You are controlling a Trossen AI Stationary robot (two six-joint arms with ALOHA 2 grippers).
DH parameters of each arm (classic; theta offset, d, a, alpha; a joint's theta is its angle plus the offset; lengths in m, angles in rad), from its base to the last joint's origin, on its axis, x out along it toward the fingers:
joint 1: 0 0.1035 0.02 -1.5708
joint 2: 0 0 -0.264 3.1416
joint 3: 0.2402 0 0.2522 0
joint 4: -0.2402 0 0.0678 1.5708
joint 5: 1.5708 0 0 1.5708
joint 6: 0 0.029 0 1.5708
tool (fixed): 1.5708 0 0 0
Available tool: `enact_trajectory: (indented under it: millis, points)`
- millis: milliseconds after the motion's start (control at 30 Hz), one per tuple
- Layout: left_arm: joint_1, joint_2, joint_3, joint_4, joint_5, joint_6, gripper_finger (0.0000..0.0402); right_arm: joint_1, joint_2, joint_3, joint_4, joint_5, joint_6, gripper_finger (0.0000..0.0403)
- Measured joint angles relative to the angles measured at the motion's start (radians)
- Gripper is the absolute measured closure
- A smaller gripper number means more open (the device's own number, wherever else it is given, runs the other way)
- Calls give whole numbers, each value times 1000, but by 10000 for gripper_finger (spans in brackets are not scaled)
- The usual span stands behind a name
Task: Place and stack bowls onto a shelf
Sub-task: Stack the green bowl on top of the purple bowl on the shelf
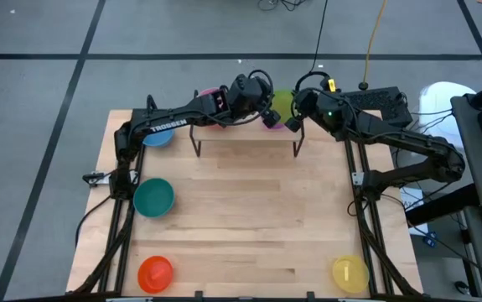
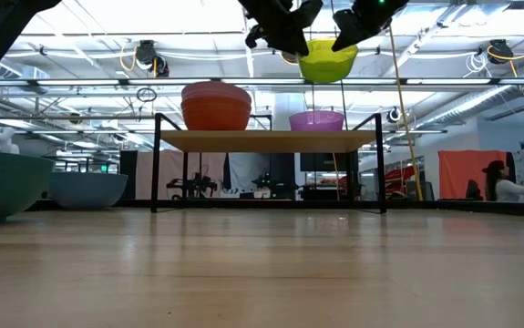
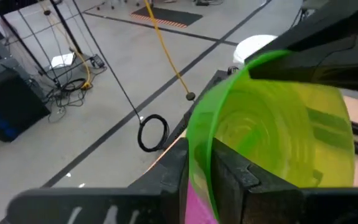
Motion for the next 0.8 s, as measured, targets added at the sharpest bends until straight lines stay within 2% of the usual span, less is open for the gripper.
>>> enact_trajectory:
  millis: [300, 533, 800]
  points:
    - [-14, -35, 0, -19, 3, 173, 336, -21, 1, 0, 2, -82, 0, 402]
    - [-25, -104, 0, -33, -7, 191, 335, -53, -5, 2, -8, -163, -70, 402]
    - [-26, -182, 0, -79, -7, 190, 335, -114, -5, 7, -8, -301, -37, 402]
